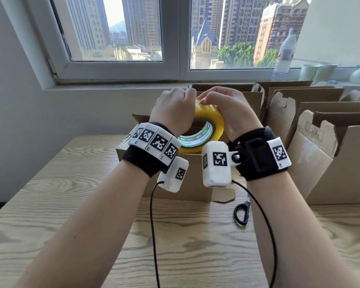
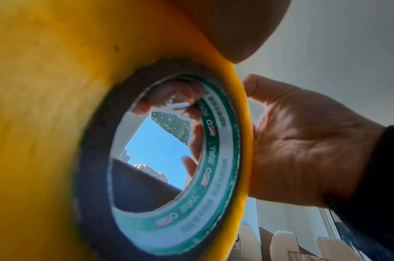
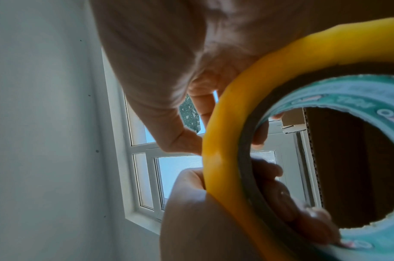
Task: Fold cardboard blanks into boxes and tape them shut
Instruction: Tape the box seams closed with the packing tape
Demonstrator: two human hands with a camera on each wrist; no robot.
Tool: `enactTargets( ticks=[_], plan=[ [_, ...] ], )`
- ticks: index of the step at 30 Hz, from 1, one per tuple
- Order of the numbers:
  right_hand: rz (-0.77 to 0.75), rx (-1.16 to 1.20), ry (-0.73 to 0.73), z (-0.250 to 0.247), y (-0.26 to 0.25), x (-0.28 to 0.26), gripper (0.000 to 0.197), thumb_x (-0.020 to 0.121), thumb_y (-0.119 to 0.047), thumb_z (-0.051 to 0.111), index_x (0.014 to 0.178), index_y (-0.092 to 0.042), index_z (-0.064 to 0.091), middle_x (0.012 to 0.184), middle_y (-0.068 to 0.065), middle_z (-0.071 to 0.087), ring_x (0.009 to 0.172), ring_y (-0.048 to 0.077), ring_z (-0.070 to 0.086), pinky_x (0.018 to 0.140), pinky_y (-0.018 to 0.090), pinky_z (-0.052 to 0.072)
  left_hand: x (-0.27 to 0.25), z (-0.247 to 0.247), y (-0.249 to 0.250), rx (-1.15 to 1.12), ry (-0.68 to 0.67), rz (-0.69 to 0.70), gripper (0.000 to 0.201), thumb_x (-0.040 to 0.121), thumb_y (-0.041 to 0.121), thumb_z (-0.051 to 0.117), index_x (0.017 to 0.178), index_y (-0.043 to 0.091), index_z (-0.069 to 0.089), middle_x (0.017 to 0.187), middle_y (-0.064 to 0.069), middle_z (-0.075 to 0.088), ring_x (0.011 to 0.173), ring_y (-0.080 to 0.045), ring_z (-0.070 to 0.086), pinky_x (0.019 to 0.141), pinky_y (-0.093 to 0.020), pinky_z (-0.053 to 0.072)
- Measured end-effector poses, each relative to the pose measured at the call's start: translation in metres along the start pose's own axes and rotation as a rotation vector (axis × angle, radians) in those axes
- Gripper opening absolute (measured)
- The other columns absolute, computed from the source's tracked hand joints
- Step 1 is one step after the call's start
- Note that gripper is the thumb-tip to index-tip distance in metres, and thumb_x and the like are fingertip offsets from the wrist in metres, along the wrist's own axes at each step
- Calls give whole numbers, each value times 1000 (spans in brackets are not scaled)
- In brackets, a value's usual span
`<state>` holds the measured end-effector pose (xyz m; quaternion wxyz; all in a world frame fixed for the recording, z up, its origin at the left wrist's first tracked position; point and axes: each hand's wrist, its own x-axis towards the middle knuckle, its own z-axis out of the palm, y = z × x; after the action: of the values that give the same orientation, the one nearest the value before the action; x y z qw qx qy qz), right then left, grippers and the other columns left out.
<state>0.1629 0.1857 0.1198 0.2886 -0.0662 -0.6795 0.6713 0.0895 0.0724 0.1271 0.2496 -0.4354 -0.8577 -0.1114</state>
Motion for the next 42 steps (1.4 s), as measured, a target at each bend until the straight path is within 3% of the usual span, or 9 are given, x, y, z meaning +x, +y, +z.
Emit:
enactTargets(
  ticks=[9, 11, 14, 18, 22, 27, 31, 37, 42],
  plan=[
    [-21, 19, 49, 0, 4, 2, 12, 67, -3, 66, 77, 0, 71, 69, 14, 60, 55, 16, 57, 54, 26, 51, -1, 2, -1, 3, -2, 3, 28, 96, 1, 43, 123, -5, 47, 121, -27, 55, 111, -41, 50, 77, -33, 28],
    [-19, 19, 46, 0, 4, 2, 10, 71, -1, 65, 78, -1, 71, 69, 13, 61, 56, 16, 58, 54, 26, 51, 0, 2, -1, 3, -3, -1, 27, 96, 1, 42, 123, -5, 47, 120, -27, 55, 111, -41, 50, 77, -33, 29],
    [-11, 20, 29, 1, 7, 2, 7, 80, -1, 64, 81, -2, 70, 74, 11, 64, 63, 17, 60, 62, 28, 53, 1, 1, -1, -19, -7, -22, 25, 97, 2, 40, 120, -4, 48, 120, -27, 55, 111, -40, 49, 78, -34, 31],
    [-36, -48, 68, 3, 11, 4, 11, 65, -19, 71, 71, -10, 71, 82, 13, 64, 77, 22, 57, 76, 37, 50, 0, -1, 2, -4, -20, -11, 26, 96, 2, 43, 121, -4, 48, 119, -27, 55, 111, -41, 50, 77, -33, 29],
    [-114, -131, 136, 8, 12, 6, 25, 65, -21, 69, 77, 1, 70, 76, 10, 63, 74, 18, 55, 74, 35, 49, -1, -1, 2, 1, -25, -23, 28, 93, 0, 45, 121, -4, 48, 120, -27, 55, 111, -41, 50, 81, -37, 33],
    [-174, -229, 187, 12, 14, 6, 19, 67, -24, 64, 75, -9, 73, 71, 0, 67, 69, 11, 59, 74, 36, 54, 0, -1, 0, -10, -24, -28, 25, 93, 0, 45, 117, -4, 49, 117, -27, 56, 107, -42, 50, 76, -35, 29],
    [-129, -158, 151, 12, 13, 7, 26, 68, -23, 63, 78, -1, 69, 72, 8, 57, 72, 18, 52, 73, 37, 47, 0, 0, 1, 20, -10, 2, 24, 93, 1, 44, 117, -4, 49, 115, -26, 58, 106, -42, 53, 75, -35, 30],
    [-45, -127, 106, 13, 5, 5, 14, 64, -25, 64, 71, -13, 66, 77, 10, 50, 78, 21, 47, 76, 37, 42, -1, 0, 2, 28, 6, 25, 27, 94, 3, 47, 120, -3, 49, 115, -25, 58, 105, -39, 54, 74, -34, 30],
    [18, -73, 77, 10, 2, 5, 12, 62, -18, 63, 71, -11, 63, 74, 8, 51, 74, 20, 48, 70, 32, 44, 0, 3, 2, 17, 17, 41, 24, 92, 2, 49, 116, -3, 51, 111, -23, 60, 100, -38, 55, 72, -35, 32]
  ],
)
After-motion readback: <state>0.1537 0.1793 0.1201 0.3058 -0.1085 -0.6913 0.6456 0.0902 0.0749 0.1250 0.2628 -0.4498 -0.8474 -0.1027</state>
